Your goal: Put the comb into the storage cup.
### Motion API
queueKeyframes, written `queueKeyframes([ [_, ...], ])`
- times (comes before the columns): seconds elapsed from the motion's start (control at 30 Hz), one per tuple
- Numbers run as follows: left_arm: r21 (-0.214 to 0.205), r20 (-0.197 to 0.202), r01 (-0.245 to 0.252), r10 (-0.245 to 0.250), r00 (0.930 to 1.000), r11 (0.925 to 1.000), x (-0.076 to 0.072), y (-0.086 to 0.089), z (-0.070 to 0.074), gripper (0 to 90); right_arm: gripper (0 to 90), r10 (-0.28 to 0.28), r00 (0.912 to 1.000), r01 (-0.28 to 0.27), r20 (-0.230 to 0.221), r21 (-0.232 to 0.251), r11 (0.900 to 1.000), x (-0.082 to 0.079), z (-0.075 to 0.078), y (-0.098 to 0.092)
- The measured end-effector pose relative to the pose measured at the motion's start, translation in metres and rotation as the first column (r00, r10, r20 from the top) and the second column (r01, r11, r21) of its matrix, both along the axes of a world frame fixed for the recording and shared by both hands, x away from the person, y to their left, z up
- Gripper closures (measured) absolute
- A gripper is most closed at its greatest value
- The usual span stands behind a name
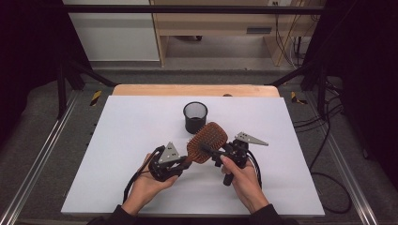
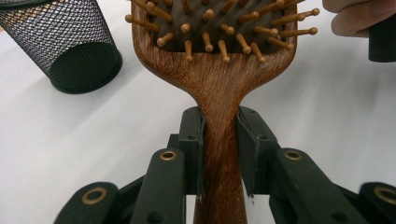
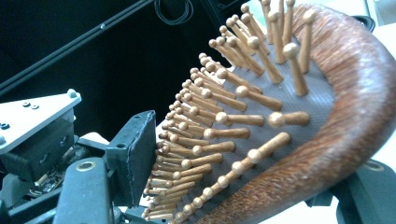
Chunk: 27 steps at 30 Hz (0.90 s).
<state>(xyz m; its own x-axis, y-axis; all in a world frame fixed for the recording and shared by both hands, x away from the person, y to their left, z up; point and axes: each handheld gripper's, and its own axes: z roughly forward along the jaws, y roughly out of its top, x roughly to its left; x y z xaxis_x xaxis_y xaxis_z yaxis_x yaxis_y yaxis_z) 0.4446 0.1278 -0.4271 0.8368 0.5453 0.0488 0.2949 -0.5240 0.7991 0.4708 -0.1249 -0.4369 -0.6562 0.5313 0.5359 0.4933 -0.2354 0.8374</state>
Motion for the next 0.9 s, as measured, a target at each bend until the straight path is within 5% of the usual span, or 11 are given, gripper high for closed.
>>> queueKeyframes([
  [0.9,-0.045,0.032,-0.024,0.025,0.9992,0.9987,0.000,0.010,0.010,73.0,33.4,0.005,1.0000,-0.005,0.004,0.051,0.9987,0.009,0.021,0.008],
])
